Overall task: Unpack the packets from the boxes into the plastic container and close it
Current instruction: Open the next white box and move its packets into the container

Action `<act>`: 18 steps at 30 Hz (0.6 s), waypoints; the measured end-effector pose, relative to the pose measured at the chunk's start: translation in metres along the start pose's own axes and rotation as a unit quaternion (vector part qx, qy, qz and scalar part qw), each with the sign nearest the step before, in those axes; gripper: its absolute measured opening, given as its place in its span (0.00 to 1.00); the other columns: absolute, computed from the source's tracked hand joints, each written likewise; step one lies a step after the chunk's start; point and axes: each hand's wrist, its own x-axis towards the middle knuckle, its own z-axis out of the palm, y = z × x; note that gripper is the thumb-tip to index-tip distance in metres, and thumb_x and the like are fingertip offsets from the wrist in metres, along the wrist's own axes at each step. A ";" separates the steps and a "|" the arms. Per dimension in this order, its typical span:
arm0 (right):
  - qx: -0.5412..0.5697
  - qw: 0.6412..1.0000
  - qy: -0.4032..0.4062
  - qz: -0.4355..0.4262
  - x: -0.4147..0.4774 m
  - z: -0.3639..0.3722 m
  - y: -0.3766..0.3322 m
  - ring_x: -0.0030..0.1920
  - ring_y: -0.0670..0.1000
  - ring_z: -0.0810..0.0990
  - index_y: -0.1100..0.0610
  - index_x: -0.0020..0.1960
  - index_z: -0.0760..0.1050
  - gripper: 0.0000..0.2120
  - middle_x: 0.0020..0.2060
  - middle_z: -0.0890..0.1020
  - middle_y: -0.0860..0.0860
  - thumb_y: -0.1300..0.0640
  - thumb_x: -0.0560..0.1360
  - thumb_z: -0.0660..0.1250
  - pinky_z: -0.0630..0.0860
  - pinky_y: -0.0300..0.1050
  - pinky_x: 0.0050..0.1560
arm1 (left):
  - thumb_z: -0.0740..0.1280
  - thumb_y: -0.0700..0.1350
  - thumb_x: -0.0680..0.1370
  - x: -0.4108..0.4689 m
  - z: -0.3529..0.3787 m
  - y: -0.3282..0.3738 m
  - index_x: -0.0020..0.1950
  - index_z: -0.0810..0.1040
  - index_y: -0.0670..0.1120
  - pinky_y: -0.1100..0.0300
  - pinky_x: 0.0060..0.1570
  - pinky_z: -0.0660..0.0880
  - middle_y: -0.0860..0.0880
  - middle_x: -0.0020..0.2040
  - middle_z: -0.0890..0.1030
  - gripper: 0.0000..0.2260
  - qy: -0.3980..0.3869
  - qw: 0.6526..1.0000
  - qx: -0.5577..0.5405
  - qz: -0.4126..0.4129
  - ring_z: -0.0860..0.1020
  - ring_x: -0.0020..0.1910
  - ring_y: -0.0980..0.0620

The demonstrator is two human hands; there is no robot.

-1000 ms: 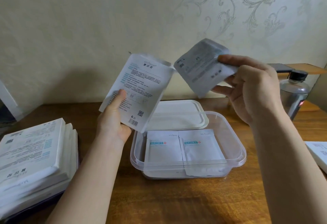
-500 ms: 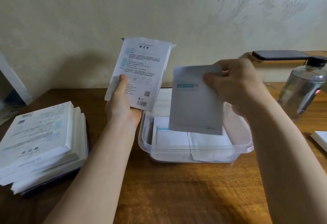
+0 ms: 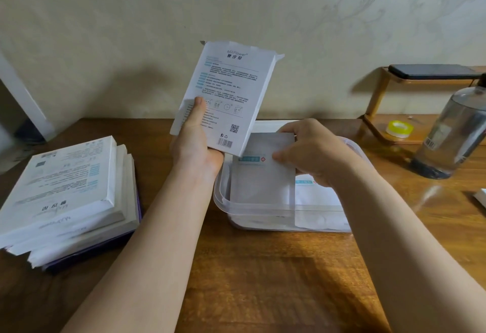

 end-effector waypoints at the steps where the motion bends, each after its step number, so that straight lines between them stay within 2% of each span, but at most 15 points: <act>1: -0.033 0.999 0.001 -0.006 0.000 0.001 0.001 0.47 0.63 0.85 0.59 0.48 0.81 0.09 0.46 0.84 0.63 0.70 0.72 0.69 0.84 0.62 0.46 | 0.74 0.48 0.78 0.000 0.000 0.000 0.66 0.78 0.46 0.44 0.48 0.84 0.45 0.56 0.87 0.18 -0.001 1.000 0.002 -0.001 0.86 0.52 0.43; 2: -0.073 0.997 -0.002 -0.016 0.000 0.001 0.003 0.47 0.63 0.84 0.58 0.50 0.81 0.10 0.44 0.84 0.61 0.70 0.71 0.69 0.84 0.60 0.47 | 0.74 0.48 0.78 -0.001 0.001 0.000 0.66 0.78 0.46 0.44 0.48 0.84 0.45 0.56 0.87 0.18 -0.001 1.000 0.006 -0.001 0.86 0.52 0.43; 4: -0.171 0.984 -0.011 -0.042 -0.001 0.000 0.003 0.47 0.58 0.82 0.54 0.57 0.80 0.16 0.43 0.80 0.52 0.67 0.71 0.70 0.83 0.52 0.46 | 0.74 0.49 0.78 -0.001 0.001 0.000 0.66 0.78 0.47 0.44 0.48 0.84 0.45 0.56 0.87 0.18 -0.004 1.000 0.015 -0.001 0.87 0.52 0.43; 6: -0.246 0.967 -0.012 -0.063 0.000 0.000 0.004 0.49 0.51 0.75 0.50 0.68 0.75 0.26 0.48 0.73 0.47 0.64 0.72 0.70 0.76 0.43 0.44 | 0.73 0.49 0.78 -0.002 0.001 0.001 0.66 0.78 0.48 0.45 0.48 0.84 0.46 0.55 0.87 0.18 -0.006 1.000 0.021 -0.001 0.87 0.52 0.43; 8: -0.267 0.960 -0.014 -0.081 0.002 0.000 0.005 0.52 0.49 0.71 0.49 0.72 0.71 0.30 0.53 0.71 0.47 0.64 0.72 0.71 0.71 0.40 0.46 | 0.74 0.49 0.78 -0.003 0.001 0.000 0.65 0.78 0.48 0.45 0.48 0.84 0.46 0.55 0.87 0.17 -0.005 1.000 0.024 -0.003 0.87 0.51 0.43; 11: -0.294 0.950 -0.025 -0.099 0.002 0.001 0.006 0.60 0.52 0.73 0.49 0.75 0.68 0.34 0.63 0.76 0.51 0.64 0.72 0.71 0.68 0.39 0.52 | 0.74 0.49 0.78 -0.004 0.002 0.000 0.65 0.79 0.48 0.44 0.47 0.84 0.46 0.54 0.87 0.17 -0.004 1.000 0.024 -0.003 0.87 0.50 0.44; 13: -0.335 0.935 -0.034 -0.110 0.001 0.001 0.006 0.65 0.54 0.72 0.50 0.76 0.67 0.34 0.65 0.75 0.53 0.63 0.72 0.72 0.66 0.38 0.54 | 0.73 0.49 0.78 -0.005 0.003 0.001 0.64 0.79 0.48 0.44 0.47 0.84 0.46 0.54 0.87 0.15 -0.006 1.000 0.024 -0.006 0.87 0.50 0.44; 15: -0.381 0.916 -0.031 -0.121 -0.001 0.003 0.007 0.62 0.56 0.73 0.51 0.73 0.70 0.29 0.61 0.73 0.55 0.62 0.73 0.72 0.66 0.40 0.51 | 0.73 0.49 0.79 -0.006 0.003 0.002 0.63 0.79 0.48 0.44 0.47 0.84 0.46 0.53 0.88 0.14 -0.006 1.000 0.024 -0.010 0.87 0.50 0.44; 18: -0.439 0.888 0.008 -0.135 -0.001 0.009 0.007 0.57 0.59 0.74 0.54 0.65 0.75 0.20 0.57 0.71 0.55 0.61 0.74 0.71 0.74 0.48 0.50 | 0.73 0.48 0.79 -0.006 0.004 0.001 0.63 0.79 0.47 0.46 0.44 0.84 0.46 0.53 0.88 0.14 -0.005 1.000 0.020 -0.012 0.87 0.49 0.45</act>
